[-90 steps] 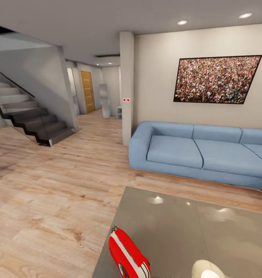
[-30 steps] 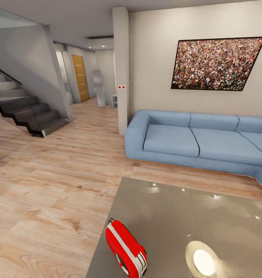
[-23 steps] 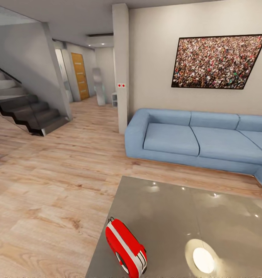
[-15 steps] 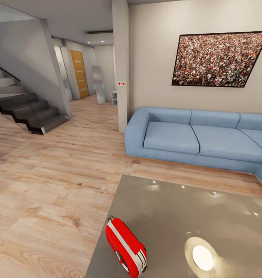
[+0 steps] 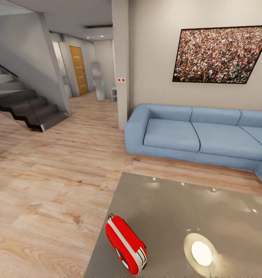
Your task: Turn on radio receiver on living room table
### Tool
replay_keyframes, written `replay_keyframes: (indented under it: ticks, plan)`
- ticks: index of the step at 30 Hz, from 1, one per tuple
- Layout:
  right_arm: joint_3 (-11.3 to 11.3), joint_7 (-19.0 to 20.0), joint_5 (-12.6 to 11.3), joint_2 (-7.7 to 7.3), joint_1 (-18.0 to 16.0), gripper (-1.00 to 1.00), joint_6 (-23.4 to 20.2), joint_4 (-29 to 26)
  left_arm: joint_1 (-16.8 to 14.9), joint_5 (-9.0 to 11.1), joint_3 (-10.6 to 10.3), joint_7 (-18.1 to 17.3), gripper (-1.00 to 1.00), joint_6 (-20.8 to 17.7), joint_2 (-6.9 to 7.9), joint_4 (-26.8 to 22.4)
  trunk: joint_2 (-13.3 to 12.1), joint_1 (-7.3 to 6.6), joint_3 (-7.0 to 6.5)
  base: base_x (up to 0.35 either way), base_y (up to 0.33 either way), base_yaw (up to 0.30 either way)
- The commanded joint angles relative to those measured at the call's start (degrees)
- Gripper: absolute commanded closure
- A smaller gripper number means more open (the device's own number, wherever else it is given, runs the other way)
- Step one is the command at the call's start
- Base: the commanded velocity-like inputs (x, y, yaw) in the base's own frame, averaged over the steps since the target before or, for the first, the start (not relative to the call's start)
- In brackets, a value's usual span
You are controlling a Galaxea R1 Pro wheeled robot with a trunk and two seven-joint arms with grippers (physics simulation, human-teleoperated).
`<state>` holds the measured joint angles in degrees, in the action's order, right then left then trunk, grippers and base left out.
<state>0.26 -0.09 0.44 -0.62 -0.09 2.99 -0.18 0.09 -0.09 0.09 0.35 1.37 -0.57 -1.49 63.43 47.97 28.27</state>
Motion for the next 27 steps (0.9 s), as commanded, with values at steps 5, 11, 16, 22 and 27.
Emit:
replay_keyframes:
  ticks: [5, 11, 16, 22, 27]
  plan:
    - [0.0, 0.0, 0.0, 0.00, 0.0, -1.00, 0.0, 0.0, 0.0, 0.0, 0.0, 0.0, -1.00, 0.0, 0.04, 0.0, 0.0, 0.00, 0.46, 0.000, 0.000, 0.000]
    - [0.0, 0.0, 0.0, 0.00, 0.0, -1.00, 0.0, 0.0, 0.0, 0.0, 0.0, 0.0, -1.00, 0.0, 0.02, 0.0, 0.0, 0.00, 1.01, 0.000, 0.000, 0.000]
    - [0.0, 0.0, 0.0, 0.00, 0.0, -1.00, 0.0, 0.0, 0.0, 0.0, 0.0, 0.0, -1.00, 0.1, 0.04, 0.0, 0.0, 0.00, 1.47, 0.000, 0.000, 0.000]
    - [0.0, 0.0, 0.0, 0.00, 0.0, -1.00, 0.0, 0.0, 0.0, 0.0, 0.0, 0.0, -1.00, 0.1, 0.04, 0.0, 0.0, 0.00, 2.02, 0.000, 0.000, 0.000]
    - [0.0, 0.0, 0.0, 0.00, 0.0, -1.00, 0.0, 0.0, 0.0, 0.0, 0.0, 0.0, -1.00, 0.1, 0.05, 0.0, 0.0, 0.00, 2.47, 0.000, 0.000, 0.000]
